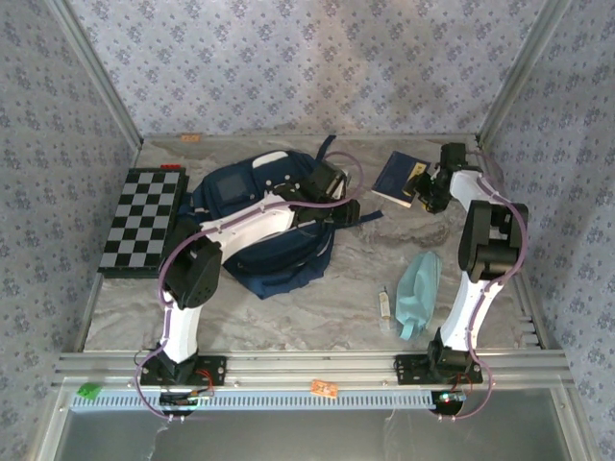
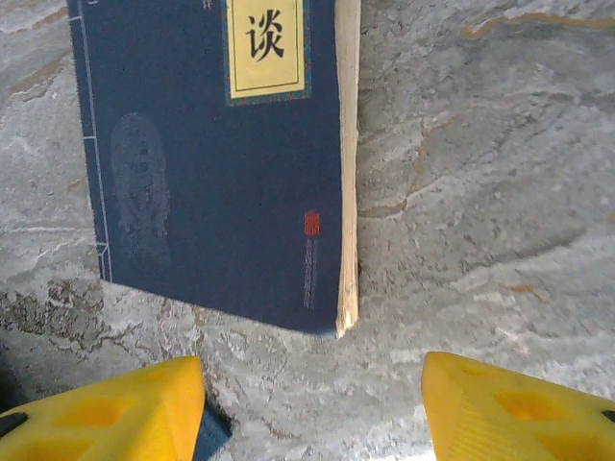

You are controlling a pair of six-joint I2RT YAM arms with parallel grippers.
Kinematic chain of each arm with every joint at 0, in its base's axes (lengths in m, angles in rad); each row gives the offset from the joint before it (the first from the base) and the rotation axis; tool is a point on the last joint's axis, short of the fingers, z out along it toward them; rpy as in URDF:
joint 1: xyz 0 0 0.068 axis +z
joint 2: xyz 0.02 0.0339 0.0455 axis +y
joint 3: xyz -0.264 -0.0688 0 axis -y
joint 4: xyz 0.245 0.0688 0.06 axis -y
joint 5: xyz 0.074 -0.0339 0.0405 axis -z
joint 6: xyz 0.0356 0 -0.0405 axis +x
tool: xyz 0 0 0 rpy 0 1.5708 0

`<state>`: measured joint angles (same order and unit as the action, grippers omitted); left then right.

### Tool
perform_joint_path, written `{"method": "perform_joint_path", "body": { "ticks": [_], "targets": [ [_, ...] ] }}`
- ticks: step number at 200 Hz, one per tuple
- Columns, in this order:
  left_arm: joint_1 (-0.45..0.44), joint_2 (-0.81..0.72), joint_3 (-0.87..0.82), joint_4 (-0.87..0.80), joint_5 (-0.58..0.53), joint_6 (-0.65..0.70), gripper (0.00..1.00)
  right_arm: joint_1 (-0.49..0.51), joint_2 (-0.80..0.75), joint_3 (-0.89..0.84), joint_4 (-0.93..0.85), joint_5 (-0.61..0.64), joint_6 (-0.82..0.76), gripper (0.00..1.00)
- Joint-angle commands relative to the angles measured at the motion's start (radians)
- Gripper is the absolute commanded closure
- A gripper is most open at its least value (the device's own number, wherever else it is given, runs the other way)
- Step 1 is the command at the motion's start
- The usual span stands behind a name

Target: Pack the student bag

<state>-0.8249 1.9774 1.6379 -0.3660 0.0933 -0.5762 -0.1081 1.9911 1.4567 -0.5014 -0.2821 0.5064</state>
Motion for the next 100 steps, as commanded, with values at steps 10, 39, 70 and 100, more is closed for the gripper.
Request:
{"method": "perform_joint_path", "body": {
  "ticks": [10,39,70,100],
  "targets": [
    [0.011,0.013,0.041,0.017,0.004,-0.013,0.50,0.013,0.081,0.081,-0.073,-0.013,-0.026,0.40],
    [0.021,0.018,0.032,0.021,0.011,-0.020,0.50,0.015,0.152,0.137,-0.095,-0.006,-0.037,0.48],
    [0.027,0.020,0.019,0.030,0.015,-0.028,0.50,0.029,0.204,0.192,-0.144,0.007,-0.053,0.59],
    [0.034,0.022,0.013,0.029,0.016,-0.033,0.49,0.032,0.221,0.202,-0.173,0.054,-0.063,0.79]
  ]
}}
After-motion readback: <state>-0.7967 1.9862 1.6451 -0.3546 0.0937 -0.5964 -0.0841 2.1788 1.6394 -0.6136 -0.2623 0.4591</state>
